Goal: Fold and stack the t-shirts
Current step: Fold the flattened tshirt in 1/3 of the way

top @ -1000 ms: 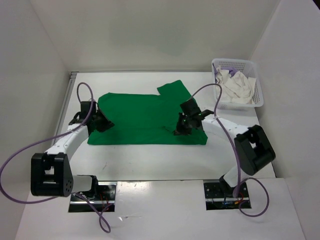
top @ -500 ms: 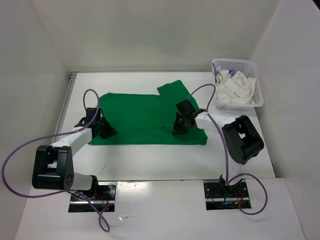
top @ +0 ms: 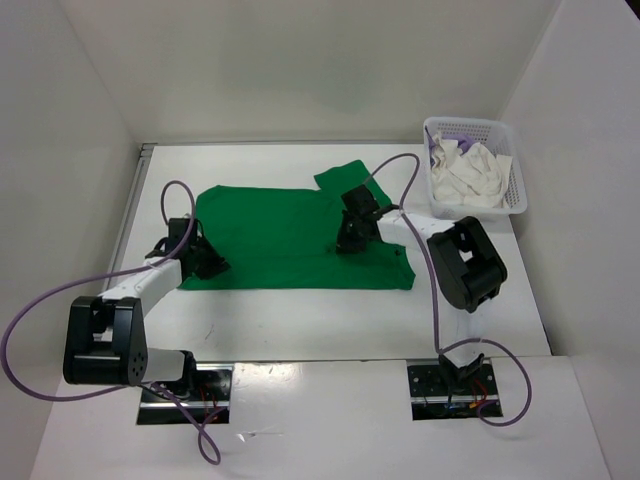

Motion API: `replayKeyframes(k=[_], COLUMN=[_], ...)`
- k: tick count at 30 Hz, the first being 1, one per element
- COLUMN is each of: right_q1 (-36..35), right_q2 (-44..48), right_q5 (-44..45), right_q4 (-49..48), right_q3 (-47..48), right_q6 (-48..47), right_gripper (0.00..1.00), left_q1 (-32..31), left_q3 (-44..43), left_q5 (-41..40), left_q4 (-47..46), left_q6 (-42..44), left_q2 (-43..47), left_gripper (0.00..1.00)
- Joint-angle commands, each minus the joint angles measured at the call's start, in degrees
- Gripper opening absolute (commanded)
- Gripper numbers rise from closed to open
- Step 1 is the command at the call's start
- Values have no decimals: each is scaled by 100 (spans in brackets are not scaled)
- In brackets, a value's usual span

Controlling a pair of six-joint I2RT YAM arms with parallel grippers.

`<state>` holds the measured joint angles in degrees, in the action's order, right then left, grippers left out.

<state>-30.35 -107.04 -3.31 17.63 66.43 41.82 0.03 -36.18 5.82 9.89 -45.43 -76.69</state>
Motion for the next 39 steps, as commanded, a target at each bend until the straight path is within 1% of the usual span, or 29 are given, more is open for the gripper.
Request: replayKeyframes(k=[1, 4, 6, 9, 11, 13, 14, 15, 17, 18, 19, 20, 22, 24, 28, 31, 38, 39], right_q1=[3, 3, 3, 3, 3, 3, 3, 3, 3, 3, 3, 3, 3, 3, 3, 3, 3, 3], right_q2=[-404, -808, -993, -1107, -1004, -504, -293, 127, 402, 543, 544, 631, 632, 632, 282, 123, -307, -378], right_q5=[130, 76, 234, 130, 76, 76, 76, 76, 76, 7, 6, 6, -55, -170, -170, -170, -56, -56], right_q4=[-233, -181, -93, 73, 249, 250, 250, 198, 197, 197, 197, 93, 21, -127, -190, -242, -242, -242], right_q3=[703, 1239, 1670, 2188, 2304, 2094, 1736, 1245, 803, 618, 251, 73, -269, -402, -403, -193, 465, 554], right_q6=[-166, -166, -227, -227, -279, -280, -341, -341, -394, -394, -394, -394, -394, -394, -394, -394, -394, -394], right_gripper=[2, 2, 2, 2, 2, 4, 5, 5, 5, 3, 3, 1, 1, 1, 0, 0, 0, 0], left_q1=[23, 84, 85, 85, 85, 85, 85, 85, 85, 85, 85, 85, 85, 85, 85, 85, 85, 85], left_q3=[32, -38, -143, -274, -353, -354, -354, -354, -354, -267, -266, -127, -47, 6, 59, 59, 217, 217], left_q5=[-90, -90, -90, -90, -90, -143, -195, -196, -126, -125, -56, -55, -55, -55, -55, 50, -73, -73], left_q4=[3, 57, 118, 171, 311, 373, 373, 373, 373, 373, 373, 373, 312, 312, 241, 118, 66, 66], left_q6=[-2, -1, -1, -1, 61, 113, 174, 175, 228, 228, 228, 228, 228, 228, 228, 105, 52, 52], left_q2=[197, 259, 391, 444, 505, 654, 655, 716, 716, 716, 716, 716, 716, 777, 665, 489, 541, 541], left_gripper=[20, 20, 20, 20, 20, 21, 21, 21, 21, 21, 21, 21, 21, 21, 21, 21, 21, 22])
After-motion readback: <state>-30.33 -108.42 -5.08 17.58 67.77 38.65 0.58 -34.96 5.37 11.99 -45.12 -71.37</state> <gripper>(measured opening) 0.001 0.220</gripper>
